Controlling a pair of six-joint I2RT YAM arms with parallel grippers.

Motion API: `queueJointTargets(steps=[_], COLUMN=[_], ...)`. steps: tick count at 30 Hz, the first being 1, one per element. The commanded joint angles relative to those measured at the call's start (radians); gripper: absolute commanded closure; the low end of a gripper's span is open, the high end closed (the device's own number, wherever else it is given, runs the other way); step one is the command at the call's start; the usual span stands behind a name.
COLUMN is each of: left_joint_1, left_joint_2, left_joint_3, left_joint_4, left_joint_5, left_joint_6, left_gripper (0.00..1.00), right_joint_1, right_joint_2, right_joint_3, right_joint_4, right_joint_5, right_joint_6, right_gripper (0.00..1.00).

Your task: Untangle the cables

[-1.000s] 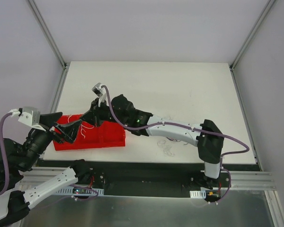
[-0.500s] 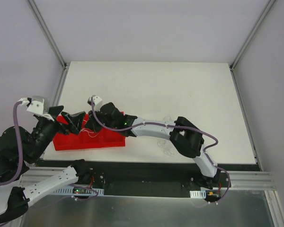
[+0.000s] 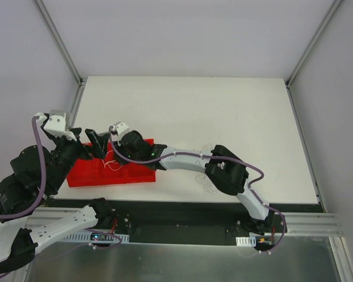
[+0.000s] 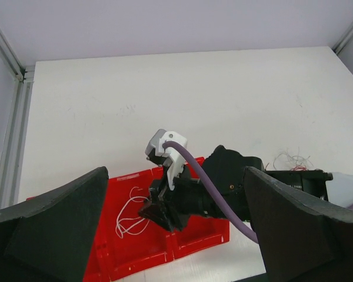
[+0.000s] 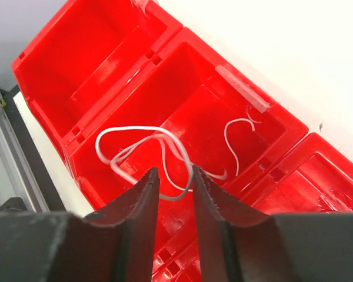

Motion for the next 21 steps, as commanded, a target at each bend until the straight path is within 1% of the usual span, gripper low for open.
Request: queueJointTargets(steps=[1, 3, 6, 11, 14, 16, 19, 21], left_joint_1=[0.01, 0.009, 0.01, 0.009, 0.015, 0.032, 0.092, 0.173], left_joint_2=[0.049, 0.072, 0.105, 0.184, 0.228, 0.245, 0.259, 0.276], left_joint_3=[-0.005, -0.002, 0.004, 0.024, 0.021, 0.012, -0.031, -0.065], left_joint_4=[-0.033, -0.037, -0.04, -0.039, -0.036, -0.027, 0.015, 0.029], left_joint_5=[-0.049, -0.057, -0.067, -0.077, -0.077, -0.048, 0.059, 0.164], left_joint_6=[-0.065, -0.077, -0.094, -0.107, -0.122, -0.133, -0.139, -0.154], left_gripper=[0.02, 0.02, 0.01, 0.01, 0.01, 0.01, 0.01, 0.01], right_joint_1=[0.007, 0.007, 0.005, -0.022, -0.054, -0.073, -0.094, -0.117], right_joint_2=[-0.06, -0.104, -0.204, -0.398, -0.486, -0.562, -0.684, -0.738], right_joint_3=[0.002, -0.025, -0.125, -0.338, -0.416, -0.506, -0.652, -0.7], right_joint_4=[-0.005, -0.012, 0.01, 0.014, -0.022, -0.025, -0.019, -0.053], right_joint_5=[-0.006, -0.035, -0.044, -0.015, -0.027, 0.0, 0.042, 0.036], right_joint_6=[-0.043, -0.048, -0.046, -0.039, -0.002, 0.022, 0.02, 0.015], right_gripper=[0.59, 0.54, 0.4, 0.29, 0.28, 0.28, 0.28, 0.28])
